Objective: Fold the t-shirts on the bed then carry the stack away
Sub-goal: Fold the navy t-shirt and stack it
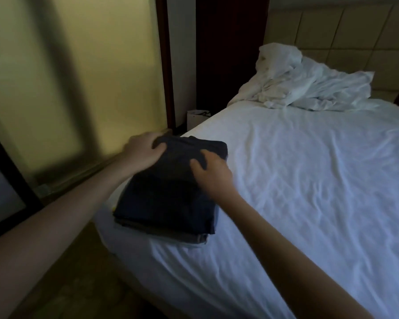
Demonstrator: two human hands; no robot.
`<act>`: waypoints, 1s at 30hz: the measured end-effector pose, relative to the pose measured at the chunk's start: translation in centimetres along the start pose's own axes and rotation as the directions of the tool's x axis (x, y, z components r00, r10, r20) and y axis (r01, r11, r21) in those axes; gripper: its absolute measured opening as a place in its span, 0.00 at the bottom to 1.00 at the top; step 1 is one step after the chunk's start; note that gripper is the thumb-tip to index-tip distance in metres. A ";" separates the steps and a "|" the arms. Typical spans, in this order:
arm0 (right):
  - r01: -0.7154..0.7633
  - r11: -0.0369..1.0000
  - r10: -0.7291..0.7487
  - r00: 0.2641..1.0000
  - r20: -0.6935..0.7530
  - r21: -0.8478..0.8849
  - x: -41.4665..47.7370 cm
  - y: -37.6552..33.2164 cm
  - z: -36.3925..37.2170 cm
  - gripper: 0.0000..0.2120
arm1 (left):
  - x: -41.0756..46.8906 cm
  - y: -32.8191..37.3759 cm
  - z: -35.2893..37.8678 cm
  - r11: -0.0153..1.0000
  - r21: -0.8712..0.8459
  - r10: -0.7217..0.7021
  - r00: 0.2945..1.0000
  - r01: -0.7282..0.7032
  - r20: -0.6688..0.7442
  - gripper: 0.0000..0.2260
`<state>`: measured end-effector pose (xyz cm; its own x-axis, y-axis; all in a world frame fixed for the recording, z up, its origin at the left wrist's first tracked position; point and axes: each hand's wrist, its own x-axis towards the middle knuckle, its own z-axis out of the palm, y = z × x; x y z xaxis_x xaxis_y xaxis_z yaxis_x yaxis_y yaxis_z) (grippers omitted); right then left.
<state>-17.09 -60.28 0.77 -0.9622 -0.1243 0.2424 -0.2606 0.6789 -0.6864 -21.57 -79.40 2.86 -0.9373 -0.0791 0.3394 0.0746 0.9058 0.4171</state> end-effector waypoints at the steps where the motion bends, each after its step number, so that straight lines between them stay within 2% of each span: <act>1: 0.034 0.999 -0.032 0.997 0.064 -0.033 -0.8 -0.2 1.7 0.26 | -0.1 0.5 1.5 0.996 0.033 0.077 0.995 -0.079 0.055 0.21; 2: 0.043 0.995 -0.029 0.990 0.140 -0.094 -1.7 -0.1 3.5 0.30 | -0.3 0.7 3.4 0.989 0.101 0.091 0.985 -0.107 0.149 0.22; 4: 0.069 0.968 -0.022 0.981 0.193 -0.240 -3.1 1.6 7.1 0.36 | -0.8 -0.1 6.9 0.974 0.220 -0.014 0.950 -0.058 0.312 0.22; 7: 0.070 0.963 -0.044 0.994 0.102 -0.260 -3.2 3.7 9.4 0.42 | -0.4 -1.5 9.0 0.977 0.213 -0.070 0.937 -0.005 0.341 0.22; 12: 0.069 0.954 -0.042 0.994 0.097 -0.291 -3.0 3.4 9.5 0.41 | 1.3 -0.9 7.5 0.984 0.176 -0.072 0.893 -0.009 0.444 0.23; 14: 0.064 0.961 -0.030 0.992 0.126 -0.269 -3.0 3.5 9.3 0.39 | 3.5 0.4 6.0 0.996 0.081 -0.054 0.917 0.024 0.395 0.23; 16: 0.066 0.965 -0.031 0.990 0.139 -0.255 -2.9 3.6 9.1 0.39 | 5.7 2.2 5.7 0.998 0.055 -0.054 0.936 0.037 0.348 0.28; 20: 0.097 0.959 -0.063 0.989 0.131 -0.268 -2.6 4.0 9.1 0.42 | 8.0 1.7 10.7 0.967 0.242 -0.196 0.846 0.082 0.496 0.42; 21: 0.098 0.959 -0.063 0.989 0.135 -0.267 -2.3 4.1 9.1 0.42 | 9.1 0.2 12.9 0.970 0.231 -0.190 0.836 0.078 0.515 0.44; 24: 0.115 0.953 -0.084 0.989 0.121 -0.279 -1.4 4.1 9.5 0.41 | 13.0 -2.8 17.7 0.983 0.163 -0.161 0.831 0.087 0.532 0.46; 26: 0.129 0.948 -0.100 0.988 0.115 -0.290 -1.3 4.1 10.0 0.41 | 11.4 -1.2 14.7 0.976 0.215 -0.143 0.835 0.031 0.531 0.47; 30: 0.128 0.959 -0.104 0.989 0.105 -0.252 -1.8 4.7 10.3 0.40 | 9.6 -0.2 13.4 0.980 0.171 -0.170 0.877 0.102 0.449 0.42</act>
<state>-17.41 -64.30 -9.97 -0.9328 -0.2699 0.2390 -0.3530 0.8179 -0.4542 -35.17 -74.81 -5.25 -0.9877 -0.0359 -0.1521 -0.0807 0.9508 0.2992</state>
